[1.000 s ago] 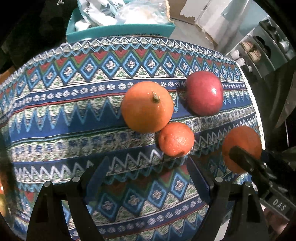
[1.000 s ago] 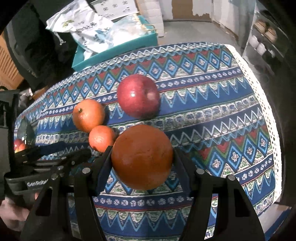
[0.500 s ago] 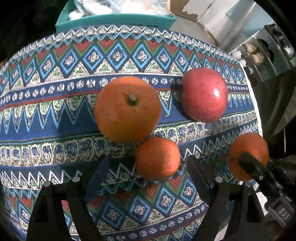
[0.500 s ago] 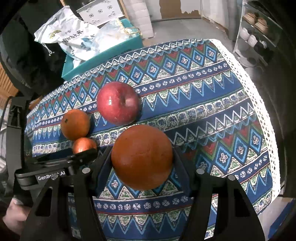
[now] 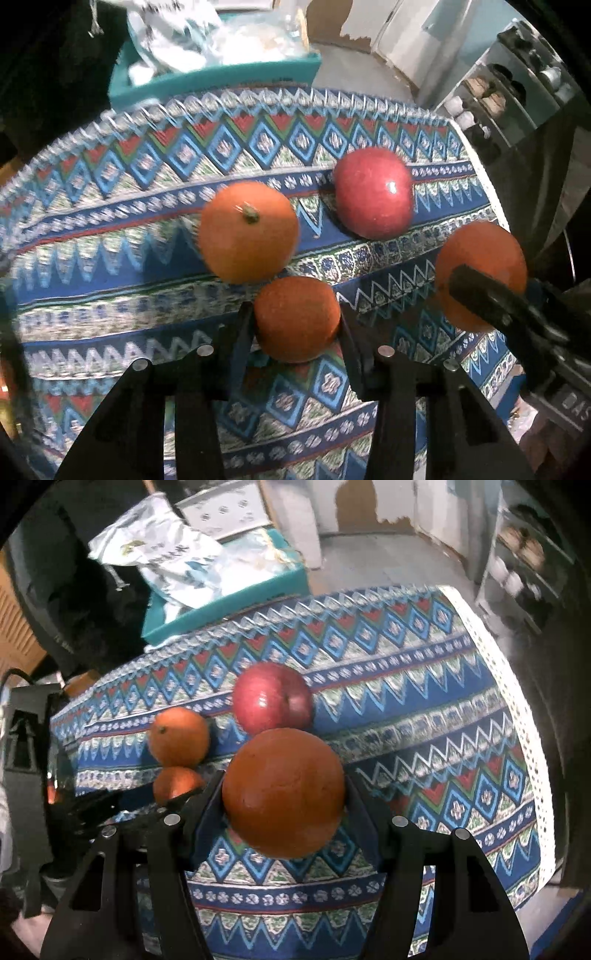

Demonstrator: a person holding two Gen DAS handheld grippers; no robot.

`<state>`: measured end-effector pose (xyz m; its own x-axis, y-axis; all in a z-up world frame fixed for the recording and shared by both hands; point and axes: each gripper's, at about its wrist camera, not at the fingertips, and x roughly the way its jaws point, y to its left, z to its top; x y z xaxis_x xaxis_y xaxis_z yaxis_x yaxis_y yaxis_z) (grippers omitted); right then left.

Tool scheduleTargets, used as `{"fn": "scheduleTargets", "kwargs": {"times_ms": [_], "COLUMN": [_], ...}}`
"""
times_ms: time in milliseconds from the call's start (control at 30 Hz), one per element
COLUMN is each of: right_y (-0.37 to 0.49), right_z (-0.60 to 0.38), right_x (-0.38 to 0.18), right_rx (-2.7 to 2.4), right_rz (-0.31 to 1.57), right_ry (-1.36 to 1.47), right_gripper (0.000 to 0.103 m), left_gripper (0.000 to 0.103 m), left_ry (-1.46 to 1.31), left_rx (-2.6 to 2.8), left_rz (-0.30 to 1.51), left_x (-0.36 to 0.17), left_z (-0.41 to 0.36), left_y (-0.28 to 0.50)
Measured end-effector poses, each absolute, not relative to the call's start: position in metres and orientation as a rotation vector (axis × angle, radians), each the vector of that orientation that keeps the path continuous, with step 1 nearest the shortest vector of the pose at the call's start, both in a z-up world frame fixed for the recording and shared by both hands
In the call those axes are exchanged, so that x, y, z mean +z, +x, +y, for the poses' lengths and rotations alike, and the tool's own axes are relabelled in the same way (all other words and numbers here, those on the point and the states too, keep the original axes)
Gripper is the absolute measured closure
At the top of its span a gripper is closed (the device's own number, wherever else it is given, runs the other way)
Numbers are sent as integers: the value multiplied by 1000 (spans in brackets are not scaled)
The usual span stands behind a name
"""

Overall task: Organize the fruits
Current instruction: 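Close the left tool on a small orange while the right tool holds the large orange, then carry both oranges in the two tools over the glass bowl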

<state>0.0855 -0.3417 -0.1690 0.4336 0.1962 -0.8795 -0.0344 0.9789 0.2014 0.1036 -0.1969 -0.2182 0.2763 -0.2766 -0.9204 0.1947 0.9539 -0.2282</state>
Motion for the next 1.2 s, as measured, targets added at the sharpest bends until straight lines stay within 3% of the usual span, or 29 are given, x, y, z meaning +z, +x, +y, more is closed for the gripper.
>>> {"fn": "scheduleTargets", "kwargs": {"times_ms": [767, 1200], "right_y": [48, 34], "right_z": [-261, -201], "right_x": [-53, -15], "right_rx": [301, 422], "right_rz": [911, 851], "right_ry": [57, 52], "right_gripper": [40, 40], "left_gripper": [58, 58], "left_ry": [-45, -59], "left_rx": [-289, -226], "left_rz": [976, 871], "left_x": [-93, -55], "left_z": [-91, -23], "left_y": [28, -2]}}
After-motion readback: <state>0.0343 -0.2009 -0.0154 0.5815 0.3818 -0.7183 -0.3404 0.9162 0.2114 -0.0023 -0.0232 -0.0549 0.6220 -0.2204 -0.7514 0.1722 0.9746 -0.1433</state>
